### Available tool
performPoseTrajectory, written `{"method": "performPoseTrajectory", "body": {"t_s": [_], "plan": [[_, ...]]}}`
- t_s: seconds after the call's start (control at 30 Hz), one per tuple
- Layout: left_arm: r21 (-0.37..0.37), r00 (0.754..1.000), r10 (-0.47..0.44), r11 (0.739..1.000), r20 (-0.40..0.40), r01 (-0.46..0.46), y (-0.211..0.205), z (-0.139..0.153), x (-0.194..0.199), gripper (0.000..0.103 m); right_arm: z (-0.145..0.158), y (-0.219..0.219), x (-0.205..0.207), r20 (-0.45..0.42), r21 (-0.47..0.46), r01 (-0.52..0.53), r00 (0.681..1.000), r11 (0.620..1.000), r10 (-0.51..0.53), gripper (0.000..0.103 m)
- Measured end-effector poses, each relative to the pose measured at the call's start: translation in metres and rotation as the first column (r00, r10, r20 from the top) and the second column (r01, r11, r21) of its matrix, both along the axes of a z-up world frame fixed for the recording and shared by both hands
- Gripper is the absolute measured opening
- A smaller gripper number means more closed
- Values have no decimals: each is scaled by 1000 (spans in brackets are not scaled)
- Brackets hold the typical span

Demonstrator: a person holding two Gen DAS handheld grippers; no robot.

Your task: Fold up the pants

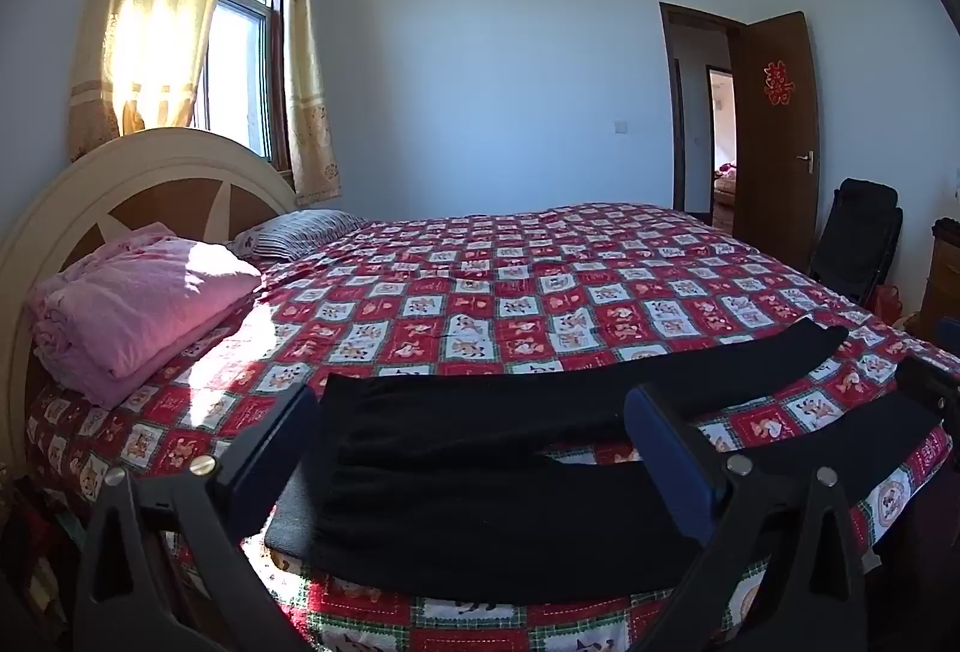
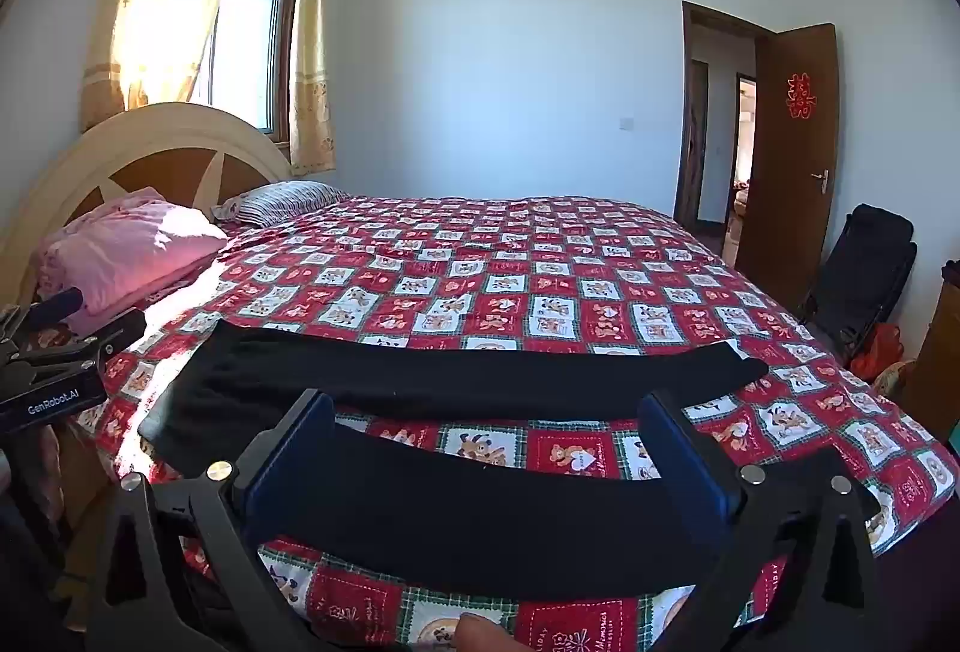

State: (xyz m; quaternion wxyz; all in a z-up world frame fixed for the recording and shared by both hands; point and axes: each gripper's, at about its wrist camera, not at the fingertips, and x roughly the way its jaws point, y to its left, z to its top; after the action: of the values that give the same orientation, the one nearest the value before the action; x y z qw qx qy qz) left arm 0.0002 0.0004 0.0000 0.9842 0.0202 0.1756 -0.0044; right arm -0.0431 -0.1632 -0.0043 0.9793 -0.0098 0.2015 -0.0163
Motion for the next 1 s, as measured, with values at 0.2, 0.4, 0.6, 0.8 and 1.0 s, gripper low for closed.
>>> {"method": "performPoseTrajectory", "body": {"t_s": [0.2, 0.4, 0.6, 0.8, 1.0], "plan": [[10, 1000, -2, 1000, -6, 2, 2, -5, 3, 103, -1, 0, 0, 0, -1, 0, 1000, 1000, 0, 102], [13, 1000, 1, 1000, -7, -1, 1, -6, 2, 103, -1, 1, 0, 0, -3, 1, 1000, 1000, -1, 102], [8, 1000, 2, 1000, -9, -2, 2, -4, 2, 103, -2, 2, 1, -1, -6, -1, 1000, 1000, 1, 102], [6, 1000, 3, 1000, -9, -3, 2, -6, 1, 103, -5, 4, 1, -6, -9, -4, 1000, 1000, 4, 102], [1, 1000, 8, 1000, -9, -8, 0, -6, 3, 103, -5, 4, 0, -3, -9, -4, 1000, 1000, 4, 102]]}}
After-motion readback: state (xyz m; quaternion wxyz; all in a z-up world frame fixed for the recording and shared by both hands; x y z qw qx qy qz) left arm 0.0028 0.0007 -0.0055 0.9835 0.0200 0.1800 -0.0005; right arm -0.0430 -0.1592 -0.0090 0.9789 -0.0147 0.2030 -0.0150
